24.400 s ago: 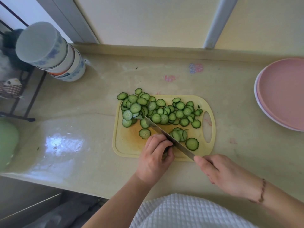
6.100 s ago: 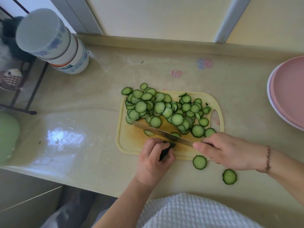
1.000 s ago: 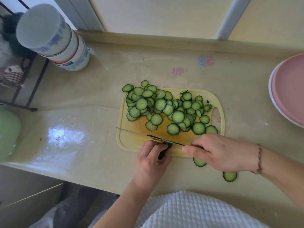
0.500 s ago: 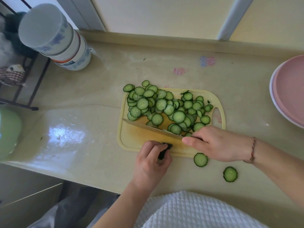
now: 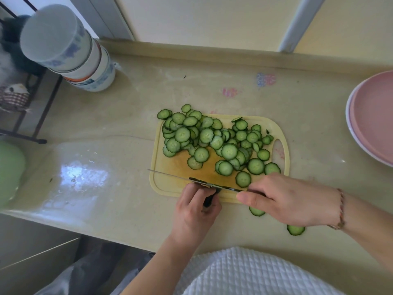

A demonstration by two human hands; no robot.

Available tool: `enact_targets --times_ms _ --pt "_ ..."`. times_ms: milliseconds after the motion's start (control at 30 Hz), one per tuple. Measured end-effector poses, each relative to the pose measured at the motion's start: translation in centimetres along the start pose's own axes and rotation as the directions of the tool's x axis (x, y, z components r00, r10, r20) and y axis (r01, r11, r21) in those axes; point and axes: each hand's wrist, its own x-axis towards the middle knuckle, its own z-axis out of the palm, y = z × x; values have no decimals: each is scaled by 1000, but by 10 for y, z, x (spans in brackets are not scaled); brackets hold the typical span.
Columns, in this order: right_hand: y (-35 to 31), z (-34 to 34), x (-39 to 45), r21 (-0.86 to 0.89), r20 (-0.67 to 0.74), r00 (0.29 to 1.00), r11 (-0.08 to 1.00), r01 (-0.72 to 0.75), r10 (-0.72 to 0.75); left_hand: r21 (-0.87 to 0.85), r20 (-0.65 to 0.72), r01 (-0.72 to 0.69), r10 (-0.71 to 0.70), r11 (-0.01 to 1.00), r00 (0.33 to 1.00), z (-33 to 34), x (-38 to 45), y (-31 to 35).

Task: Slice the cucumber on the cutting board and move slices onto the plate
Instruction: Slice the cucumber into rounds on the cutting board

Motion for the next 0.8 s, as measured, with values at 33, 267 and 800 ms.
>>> enact_targets --times_ms 33,267,800 --pt "0 0 1 -3 -3 1000 1000 -2 2 0 -4 1 -1 1000 1000 0 0 0" --pt "-3 3 11 14 8 999 999 -36 36 36 -7 12 -12 999 1000 -1 2 0" --pt "2 11 11 -94 -193 981 996 11 -29 41 7 26 -27 999 1000 -16 6 -6"
